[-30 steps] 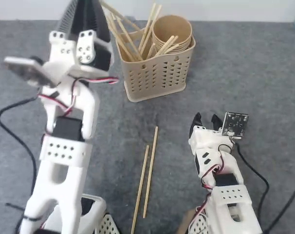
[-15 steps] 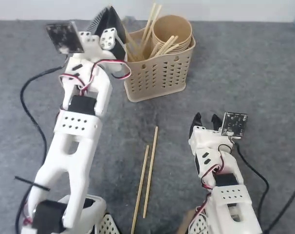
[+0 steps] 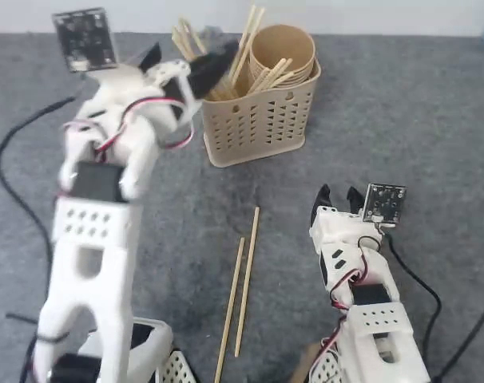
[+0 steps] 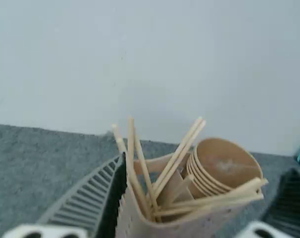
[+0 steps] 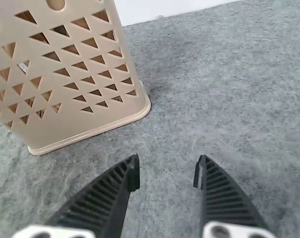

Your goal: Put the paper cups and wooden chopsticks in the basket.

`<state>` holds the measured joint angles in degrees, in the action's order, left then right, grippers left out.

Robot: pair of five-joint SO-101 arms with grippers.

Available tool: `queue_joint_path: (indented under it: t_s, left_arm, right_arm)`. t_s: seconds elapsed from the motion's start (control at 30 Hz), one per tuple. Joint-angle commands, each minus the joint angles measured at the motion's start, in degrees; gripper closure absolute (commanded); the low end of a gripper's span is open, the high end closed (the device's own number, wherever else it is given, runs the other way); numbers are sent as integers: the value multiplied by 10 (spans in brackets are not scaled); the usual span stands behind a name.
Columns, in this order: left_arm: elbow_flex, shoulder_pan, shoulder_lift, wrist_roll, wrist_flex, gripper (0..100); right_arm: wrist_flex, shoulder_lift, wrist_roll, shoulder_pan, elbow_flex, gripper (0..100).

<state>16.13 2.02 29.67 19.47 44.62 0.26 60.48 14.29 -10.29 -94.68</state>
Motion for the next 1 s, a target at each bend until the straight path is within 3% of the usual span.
queue_joint_path:
  t_s: [0.0, 0.2, 0.4, 0.57, 0.83, 0.97]
  left_arm:
    - [-53, 13, 72, -6, 198, 521]
    - [5, 59, 52, -8, 383, 521]
    - [102, 73, -5, -8, 418, 522]
    - [194, 74, -67, -8, 347, 522]
    - [344, 141, -136, -5, 174, 526]
    - [347, 142, -137, -5, 163, 669]
  right_arm:
    - [-6, 7, -11, 5, -2, 808]
    - [-6, 7, -11, 5, -3, 808]
    - [-5, 7, -10, 5, -3, 808]
    - [-5, 7, -9, 5, -4, 808]
    - [-5, 7, -9, 5, -4, 808]
    - [-5, 7, -9, 5, -4, 808]
